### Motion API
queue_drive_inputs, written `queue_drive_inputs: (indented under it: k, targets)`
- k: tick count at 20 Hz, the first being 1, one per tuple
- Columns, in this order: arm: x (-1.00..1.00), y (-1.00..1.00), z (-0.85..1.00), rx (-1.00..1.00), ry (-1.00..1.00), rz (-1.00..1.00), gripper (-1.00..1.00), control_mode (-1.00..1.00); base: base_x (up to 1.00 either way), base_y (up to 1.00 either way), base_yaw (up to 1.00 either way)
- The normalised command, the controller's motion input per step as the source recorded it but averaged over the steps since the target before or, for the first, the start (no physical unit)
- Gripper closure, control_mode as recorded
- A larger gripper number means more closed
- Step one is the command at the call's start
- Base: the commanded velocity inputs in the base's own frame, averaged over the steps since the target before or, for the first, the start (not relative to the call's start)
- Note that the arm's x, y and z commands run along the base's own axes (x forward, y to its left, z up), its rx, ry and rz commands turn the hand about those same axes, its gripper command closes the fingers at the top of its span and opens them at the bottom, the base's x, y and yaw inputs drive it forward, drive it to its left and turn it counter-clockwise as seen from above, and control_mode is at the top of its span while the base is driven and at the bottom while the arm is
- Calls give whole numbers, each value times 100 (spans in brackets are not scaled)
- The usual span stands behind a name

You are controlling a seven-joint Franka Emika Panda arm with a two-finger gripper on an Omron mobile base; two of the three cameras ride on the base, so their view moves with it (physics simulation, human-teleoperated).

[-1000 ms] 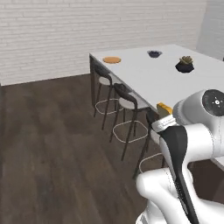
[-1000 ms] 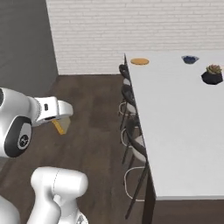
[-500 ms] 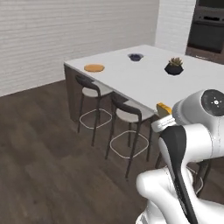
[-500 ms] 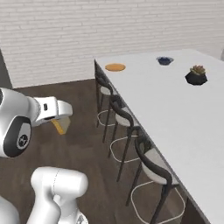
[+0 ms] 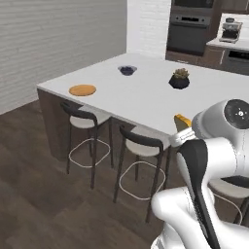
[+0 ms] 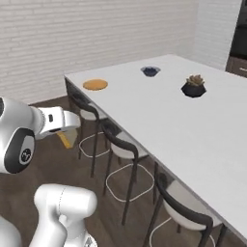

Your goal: Start the toaster. Once the lever pops up, take the bread to the plate on the dining counter.

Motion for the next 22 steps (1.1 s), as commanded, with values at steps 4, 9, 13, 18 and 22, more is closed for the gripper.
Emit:
queue_drive_inputs:
  k: [4, 9, 13, 18, 22]
  targets:
    - [0, 0, 0, 0, 0, 0, 100, 100, 100, 100, -42]
    - [0, 0, 0, 0, 0, 0, 100, 100, 93, 100, -40]
    - [0, 0, 0, 0, 0, 0, 100, 100, 81, 100, -39]
    - [0, 0, 0, 0, 0, 0, 100, 100, 58, 100, -37]
    - [0, 0, 0, 0, 0, 0, 100, 100, 38, 99, -35]
